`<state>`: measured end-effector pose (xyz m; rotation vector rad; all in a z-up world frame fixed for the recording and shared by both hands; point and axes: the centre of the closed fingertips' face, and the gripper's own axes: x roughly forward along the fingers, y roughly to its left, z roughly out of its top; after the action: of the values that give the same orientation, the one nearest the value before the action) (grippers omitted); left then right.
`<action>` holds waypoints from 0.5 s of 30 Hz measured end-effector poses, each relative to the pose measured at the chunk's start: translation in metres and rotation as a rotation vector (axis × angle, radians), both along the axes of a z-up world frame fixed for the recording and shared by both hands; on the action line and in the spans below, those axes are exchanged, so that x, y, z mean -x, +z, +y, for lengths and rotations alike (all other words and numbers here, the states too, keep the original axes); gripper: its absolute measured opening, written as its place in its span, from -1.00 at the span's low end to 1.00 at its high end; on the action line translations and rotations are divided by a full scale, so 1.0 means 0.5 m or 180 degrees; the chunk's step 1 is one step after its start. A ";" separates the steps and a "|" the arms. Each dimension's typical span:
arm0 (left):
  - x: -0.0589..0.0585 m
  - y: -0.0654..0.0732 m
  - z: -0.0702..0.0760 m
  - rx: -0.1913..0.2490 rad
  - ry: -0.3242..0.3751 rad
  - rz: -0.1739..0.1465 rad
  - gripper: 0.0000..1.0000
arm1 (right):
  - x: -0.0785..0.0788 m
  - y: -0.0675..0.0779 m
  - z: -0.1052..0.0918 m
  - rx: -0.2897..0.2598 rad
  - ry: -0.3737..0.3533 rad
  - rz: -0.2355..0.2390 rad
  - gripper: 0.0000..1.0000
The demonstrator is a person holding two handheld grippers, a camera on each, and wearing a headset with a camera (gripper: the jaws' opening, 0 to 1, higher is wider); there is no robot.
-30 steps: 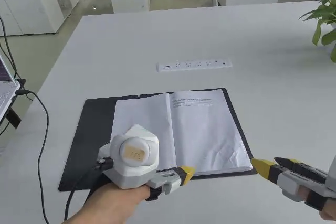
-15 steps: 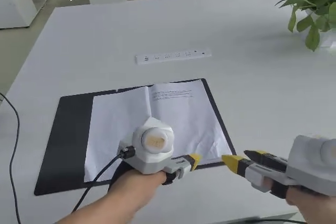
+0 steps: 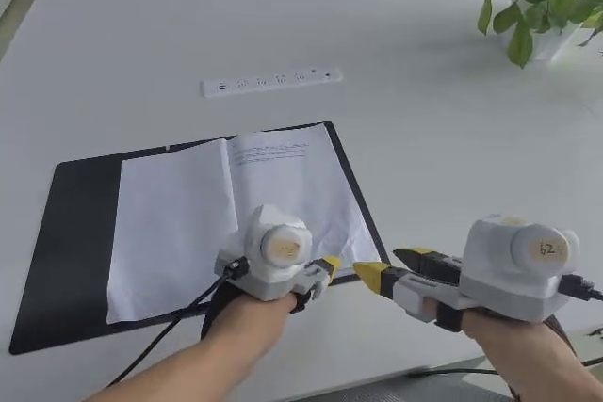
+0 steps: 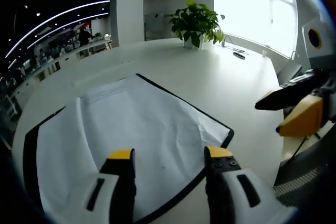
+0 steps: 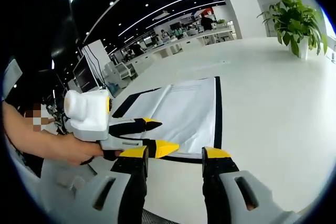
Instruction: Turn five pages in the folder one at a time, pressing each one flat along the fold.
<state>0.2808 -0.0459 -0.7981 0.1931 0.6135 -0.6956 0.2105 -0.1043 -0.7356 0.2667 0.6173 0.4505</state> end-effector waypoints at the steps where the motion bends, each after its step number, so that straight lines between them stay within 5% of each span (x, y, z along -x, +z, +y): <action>1: -0.002 -0.005 0.001 -0.0005 0.0031 0.0015 0.02 | -0.001 -0.003 0.000 -0.0001 0.0009 0.0003 -0.21; 8: -0.003 -0.018 -0.002 -0.0121 -0.0036 -0.0169 -0.10 | -0.006 -0.010 0.002 0.0009 0.0024 0.0026 -0.21; 12: 0.007 -0.018 -0.015 -0.0066 -0.0230 -0.0316 -0.36 | -0.009 -0.014 0.005 0.0013 0.0034 0.0039 -0.21; 15: 0.004 -0.019 -0.010 0.0049 -0.0132 -0.0336 -0.41 | -0.009 -0.016 0.004 0.0023 0.0041 0.0046 -0.21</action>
<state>0.2788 -0.0511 -0.8074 0.2273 0.5042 -0.7253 0.2152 -0.1024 -0.7438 0.2593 0.6351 0.4591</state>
